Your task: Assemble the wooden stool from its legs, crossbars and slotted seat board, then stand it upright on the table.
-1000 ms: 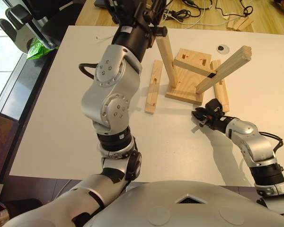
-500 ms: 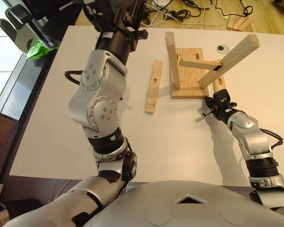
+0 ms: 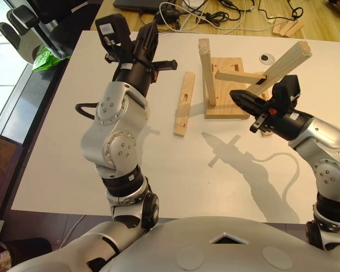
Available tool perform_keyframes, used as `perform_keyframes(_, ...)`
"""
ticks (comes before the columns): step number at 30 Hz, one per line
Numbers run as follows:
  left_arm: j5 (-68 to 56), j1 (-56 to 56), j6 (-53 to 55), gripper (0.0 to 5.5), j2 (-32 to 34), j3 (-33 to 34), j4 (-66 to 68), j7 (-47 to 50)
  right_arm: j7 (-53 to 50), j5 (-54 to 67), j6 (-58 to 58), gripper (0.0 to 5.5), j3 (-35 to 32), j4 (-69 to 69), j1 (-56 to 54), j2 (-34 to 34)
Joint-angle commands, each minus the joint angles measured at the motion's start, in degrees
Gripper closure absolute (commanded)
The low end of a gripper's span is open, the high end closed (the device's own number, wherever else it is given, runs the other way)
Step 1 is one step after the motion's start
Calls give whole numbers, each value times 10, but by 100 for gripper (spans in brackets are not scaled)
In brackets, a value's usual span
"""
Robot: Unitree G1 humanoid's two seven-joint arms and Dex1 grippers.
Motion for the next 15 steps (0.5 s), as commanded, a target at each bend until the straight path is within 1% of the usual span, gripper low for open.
perform_keyframes(1, 7, 6, 13, 545, 8, -21, 5, 0, -99, -61, -4, 550, 53, -39, -20, 49)
perform_keyframes(3, 7, 8, 20, 545, 9, -36, 6, -4, -142, -94, -12, 550, 72, -42, -25, 70)
perform_keyframes(6, 11, 9, 23, 545, 15, -59, 6, -7, -185, -137, -24, 550, 81, -29, -40, 90)
perform_keyframes(11, 14, 9, 18, 545, 13, -78, 11, -12, -220, -201, -44, 550, 90, 15, -66, 98)
perform_keyframes(15, 16, 7, 23, 545, 13, -80, 14, -11, -238, -243, -46, 550, 108, 43, -73, 106)
